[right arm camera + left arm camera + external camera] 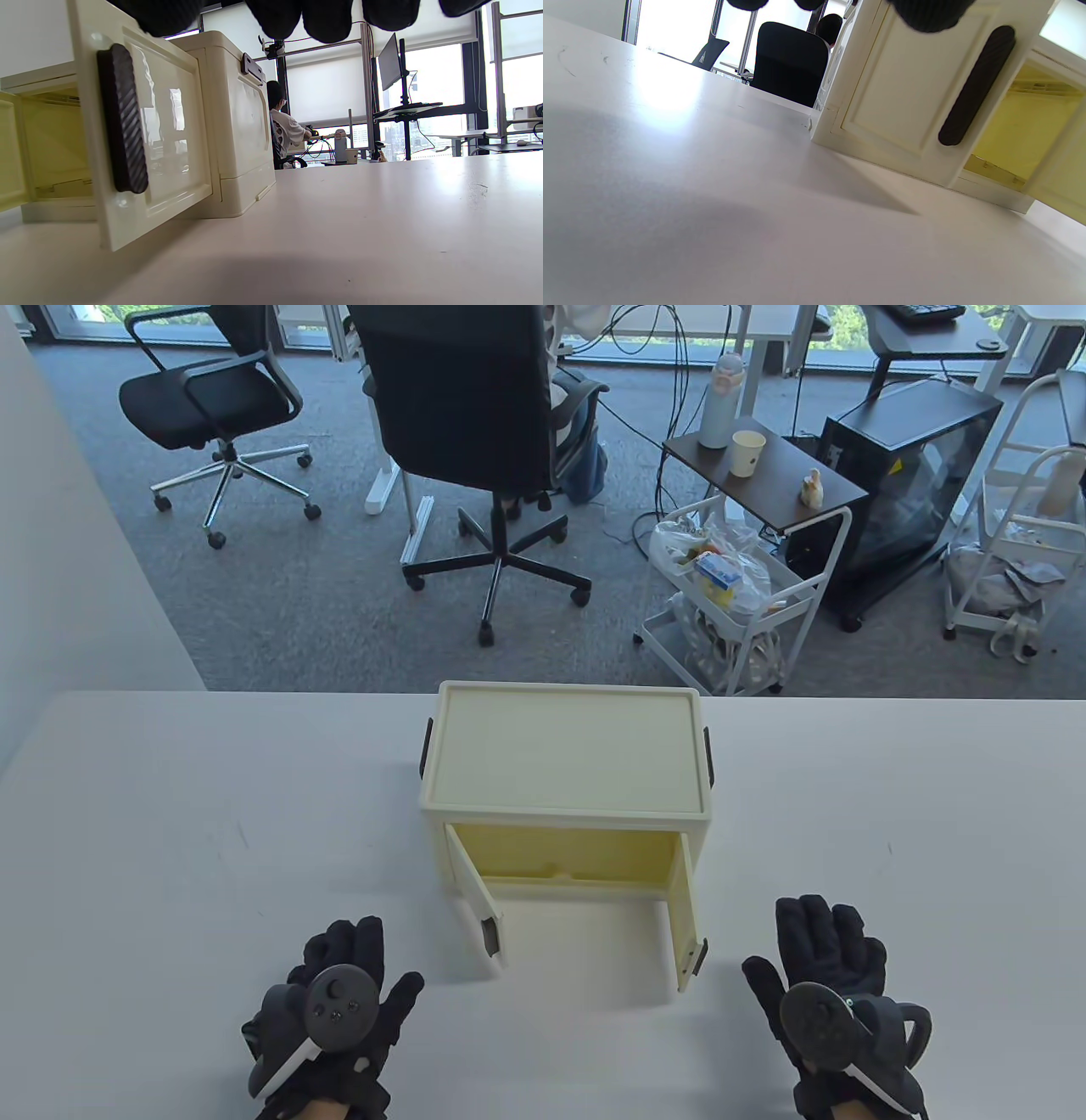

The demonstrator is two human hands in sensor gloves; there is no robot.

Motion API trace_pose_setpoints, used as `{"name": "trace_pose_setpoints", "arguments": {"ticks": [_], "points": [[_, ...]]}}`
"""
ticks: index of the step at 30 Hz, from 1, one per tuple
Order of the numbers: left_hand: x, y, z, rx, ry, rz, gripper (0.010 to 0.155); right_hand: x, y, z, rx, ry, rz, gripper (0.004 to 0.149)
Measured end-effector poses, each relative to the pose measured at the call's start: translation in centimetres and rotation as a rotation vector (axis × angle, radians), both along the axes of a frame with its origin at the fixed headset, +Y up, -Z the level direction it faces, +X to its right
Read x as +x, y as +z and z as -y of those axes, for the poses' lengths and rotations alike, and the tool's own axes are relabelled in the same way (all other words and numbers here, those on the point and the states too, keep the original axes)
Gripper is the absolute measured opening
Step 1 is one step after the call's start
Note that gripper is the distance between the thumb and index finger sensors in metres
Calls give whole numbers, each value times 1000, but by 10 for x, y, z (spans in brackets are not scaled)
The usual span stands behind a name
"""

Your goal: Close cabinet door

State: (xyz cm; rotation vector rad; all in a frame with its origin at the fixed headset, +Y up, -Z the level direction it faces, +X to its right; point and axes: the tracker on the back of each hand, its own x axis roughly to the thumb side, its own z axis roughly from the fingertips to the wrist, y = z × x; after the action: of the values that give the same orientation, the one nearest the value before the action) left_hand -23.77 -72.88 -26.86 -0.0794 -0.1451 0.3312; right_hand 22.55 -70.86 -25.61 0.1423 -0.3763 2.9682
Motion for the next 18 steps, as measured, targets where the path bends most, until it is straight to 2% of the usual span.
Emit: {"name": "trace_pose_setpoints", "arguments": {"ticks": [7, 18], "points": [[7, 1, -1, 9, 15, 23, 81, 2, 1, 0, -3, -10, 5, 74], [36, 1, -6, 32, 56, 86, 79, 10, 3, -8, 22, -46, 11, 73]]}}
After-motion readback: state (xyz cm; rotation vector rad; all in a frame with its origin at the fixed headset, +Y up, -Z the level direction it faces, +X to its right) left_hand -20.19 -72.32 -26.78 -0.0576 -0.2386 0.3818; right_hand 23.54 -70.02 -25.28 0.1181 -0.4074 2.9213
